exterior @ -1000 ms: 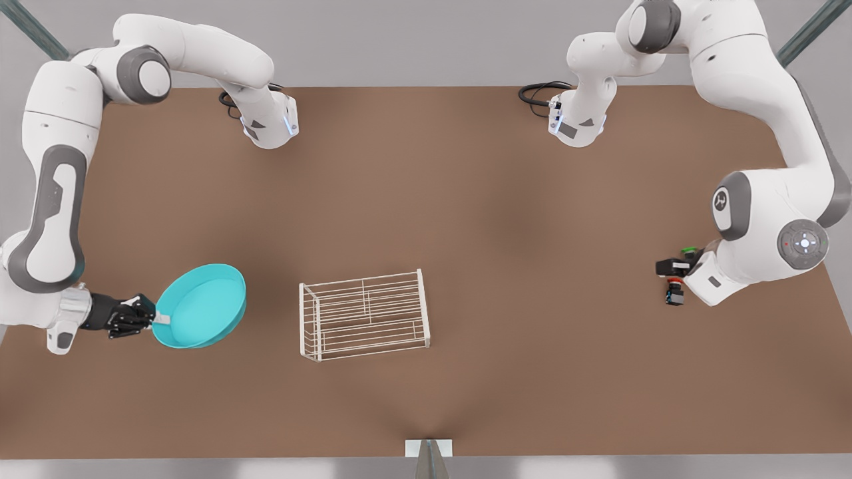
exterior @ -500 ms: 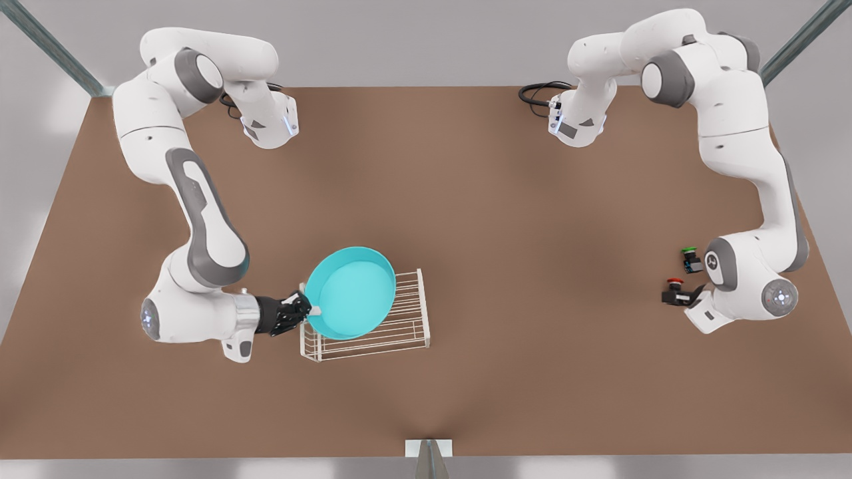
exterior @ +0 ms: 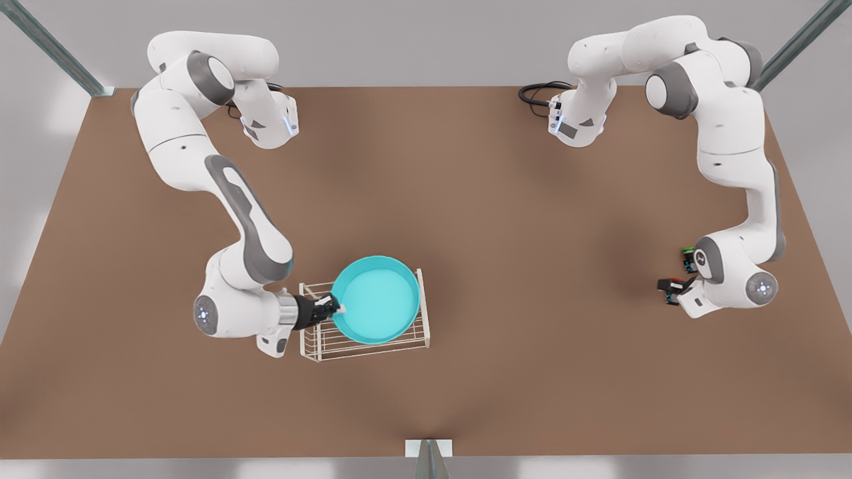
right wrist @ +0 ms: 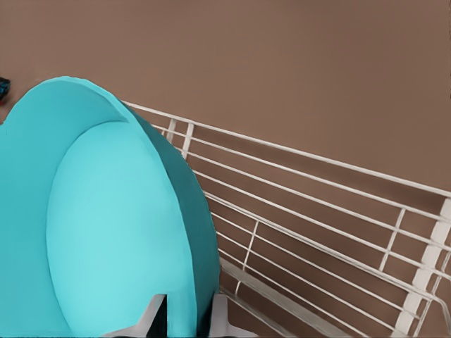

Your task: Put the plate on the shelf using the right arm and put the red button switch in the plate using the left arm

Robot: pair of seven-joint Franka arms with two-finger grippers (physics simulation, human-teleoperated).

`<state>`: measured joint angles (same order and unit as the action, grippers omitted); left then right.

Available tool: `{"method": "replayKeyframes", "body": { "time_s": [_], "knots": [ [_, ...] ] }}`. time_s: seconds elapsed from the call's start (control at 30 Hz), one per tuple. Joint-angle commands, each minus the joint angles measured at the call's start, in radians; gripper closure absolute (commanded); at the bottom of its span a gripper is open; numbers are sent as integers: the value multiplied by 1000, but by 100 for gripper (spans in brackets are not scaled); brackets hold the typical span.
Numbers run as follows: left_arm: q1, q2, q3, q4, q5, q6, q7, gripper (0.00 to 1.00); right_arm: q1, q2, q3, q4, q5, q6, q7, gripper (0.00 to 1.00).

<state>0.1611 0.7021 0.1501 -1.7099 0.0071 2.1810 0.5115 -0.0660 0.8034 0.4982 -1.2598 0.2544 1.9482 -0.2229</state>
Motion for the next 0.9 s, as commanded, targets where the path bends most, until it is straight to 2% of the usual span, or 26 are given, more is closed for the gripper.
{"method": "replayKeyframes", "body": {
  "time_s": [0.0, 0.13, 0.2, 0.27, 0.3, 0.33, 0.37, 0.4, 0.47, 0.57, 0.6, 0.67, 0.7, 0.77, 0.87],
  "knots": [
    [1, 4, 0, -2, -1, 94, 125, 0, 2, -1, 0, 0, 0, 14, 171, 0],
    [6, 14, 0, 0, -13, 114, 125, 0, 6, -47, 2, 20, -10, 6, 175, 0],
    [6, 20, -1, 0, -13, 129, 124, 0, -38, -217, -4, 22, -116, -140, 178, 0],
    [6, 25, -1, 0, -15, 131, 120, 0, -118, -280, -6, 22, -152, -258, 169, 0],
    [6, 24, -3, 1, -15, 129, 119, 18, -144, -296, -10, 25, -259, -325, 169, 0],
    [5, 19, -3, 0, -15, 120, 119, 23, -159, -317, -42, 30, -385, -431, 174, 0],
    [3, 19, -3, 1, -15, 120, 119, 23, -143, -368, -84, 27, -432, -543, 182, 0],
    [3, 19, -4, 1, -15, 120, 119, 24, -90, -495, -174, -29, -445, -578, 186, 0],
    [2, 19, -4, 1, -16, 120, 119, 24, -84, -644, -207, -153, -403, -577, 188, 0],
    [0, 20, -4, 1, -42, 106, 119, 30, -84, -579, -213, -150, -386, -566, 205, 0],
    [0, 20, -4, 1, -44, 99, 119, 35, -89, -575, -214, -147, -386, -562, 205, 0],
    [-2, 19, -4, 3, -44, 79, 119, 52, -135, -564, -219, -124, -346, -537, 205, 0],
    [-3, 19, -4, 4, -44, 76, 119, 56, -140, -550, -225, -105, -360, -557, 208, 0],
    [-3, 13, -4, 7, -44, 76, 117, 60, -153, -575, -257, -95, -369, -578, 211, 0],
    [-98, -102, -4, 7, -36, -81, -142, 60, -172, -581, -293, -72, -334, -577, 195, 0]
  ]
}}
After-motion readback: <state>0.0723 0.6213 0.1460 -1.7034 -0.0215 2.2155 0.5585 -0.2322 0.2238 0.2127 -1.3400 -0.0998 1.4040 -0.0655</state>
